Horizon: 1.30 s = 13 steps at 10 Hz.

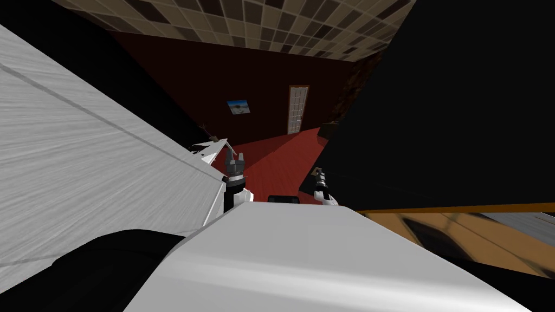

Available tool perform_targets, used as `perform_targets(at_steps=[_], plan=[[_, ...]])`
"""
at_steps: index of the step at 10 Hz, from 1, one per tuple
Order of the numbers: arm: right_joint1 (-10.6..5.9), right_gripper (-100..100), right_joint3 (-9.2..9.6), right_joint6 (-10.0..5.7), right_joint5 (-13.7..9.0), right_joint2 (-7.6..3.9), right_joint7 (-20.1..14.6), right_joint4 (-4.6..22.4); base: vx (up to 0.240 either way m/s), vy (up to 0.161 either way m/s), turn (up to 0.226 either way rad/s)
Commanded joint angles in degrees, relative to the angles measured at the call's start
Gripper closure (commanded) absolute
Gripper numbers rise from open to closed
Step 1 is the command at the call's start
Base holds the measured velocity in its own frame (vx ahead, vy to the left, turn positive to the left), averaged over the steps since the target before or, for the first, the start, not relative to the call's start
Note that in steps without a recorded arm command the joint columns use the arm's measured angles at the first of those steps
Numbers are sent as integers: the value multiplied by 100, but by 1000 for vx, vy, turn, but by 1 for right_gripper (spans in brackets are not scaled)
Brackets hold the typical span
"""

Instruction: Push the door open

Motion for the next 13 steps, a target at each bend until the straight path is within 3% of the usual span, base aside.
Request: perform_targets(at_steps=[1,3,13], plan=[[2,100,-75,-30,-42,-21,28,-17,185,35,-36],[-20,100,-101,-49,-56,-42,35,83,142,21,-36],[27,100,-740,-55,-384,-145,265,108,199,9,-47]])
